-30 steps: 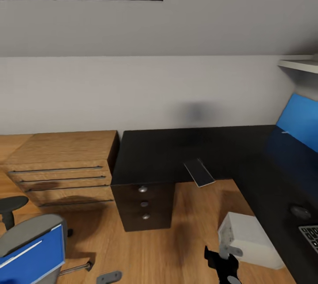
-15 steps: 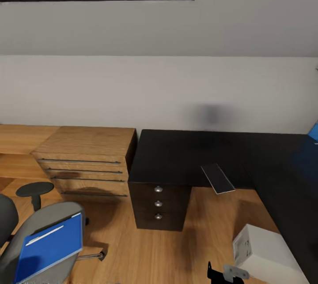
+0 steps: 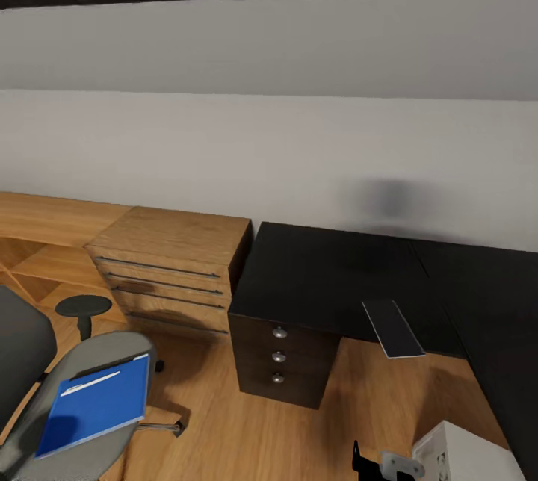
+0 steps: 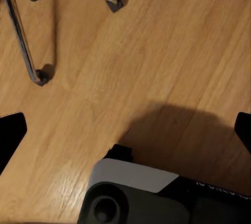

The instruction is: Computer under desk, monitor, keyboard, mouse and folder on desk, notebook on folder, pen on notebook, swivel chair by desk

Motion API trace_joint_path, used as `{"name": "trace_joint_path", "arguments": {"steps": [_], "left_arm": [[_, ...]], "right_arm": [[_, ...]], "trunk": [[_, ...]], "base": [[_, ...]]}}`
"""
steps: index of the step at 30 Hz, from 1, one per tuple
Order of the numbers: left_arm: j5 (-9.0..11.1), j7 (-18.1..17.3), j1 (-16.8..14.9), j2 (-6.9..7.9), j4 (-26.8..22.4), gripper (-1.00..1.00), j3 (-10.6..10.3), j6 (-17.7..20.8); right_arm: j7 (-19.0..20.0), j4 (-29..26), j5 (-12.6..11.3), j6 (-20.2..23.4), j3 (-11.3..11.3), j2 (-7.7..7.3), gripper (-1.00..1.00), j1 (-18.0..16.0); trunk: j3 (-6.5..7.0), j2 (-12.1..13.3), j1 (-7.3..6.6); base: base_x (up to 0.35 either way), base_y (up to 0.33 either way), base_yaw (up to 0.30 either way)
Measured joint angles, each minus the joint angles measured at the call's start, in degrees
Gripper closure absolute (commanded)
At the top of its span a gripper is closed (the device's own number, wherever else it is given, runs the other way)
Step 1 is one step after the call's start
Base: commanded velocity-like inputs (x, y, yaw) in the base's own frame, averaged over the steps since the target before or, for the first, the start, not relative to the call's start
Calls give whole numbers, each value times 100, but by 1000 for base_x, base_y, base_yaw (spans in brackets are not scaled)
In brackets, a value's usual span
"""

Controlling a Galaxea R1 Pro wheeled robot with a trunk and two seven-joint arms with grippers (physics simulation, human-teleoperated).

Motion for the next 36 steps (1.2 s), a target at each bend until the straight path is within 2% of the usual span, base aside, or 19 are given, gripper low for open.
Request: {"name": "trace_joint_path", "arguments": {"steps": [6, 13, 29, 34, 36], "left_arm": [[-1, 3, 0, -6, 11, -100, -1, -27], [-4, 4, 0, -11, 14, -100, -8, -242], [-18, -14, 0, -8, 179, -100, -8, -287], [-19, -13, 2, 36, 181, -100, -4, -477], [-22, -8, 4, 107, 162, -100, 4, -642]], "right_arm": [[1, 46, 4, -74, 6, 2, -100, 0], [1, 61, 5, -93, 16, 10, -100, 0], [1, 66, 9, -86, 23, 20, -100, 2], [1, 62, 6, -87, 24, 12, -100, 2], [1, 62, 5, -86, 24, 11, -100, 2]], "trunk": [[0, 0, 1], [0, 0, 1], [0, 0, 1], [0, 0, 1], [0, 0, 1]], "base": [[29, -114, 286], [1, -5, 287], [0, 0, 287], [0, 0, 287], [0, 0, 287]]}}
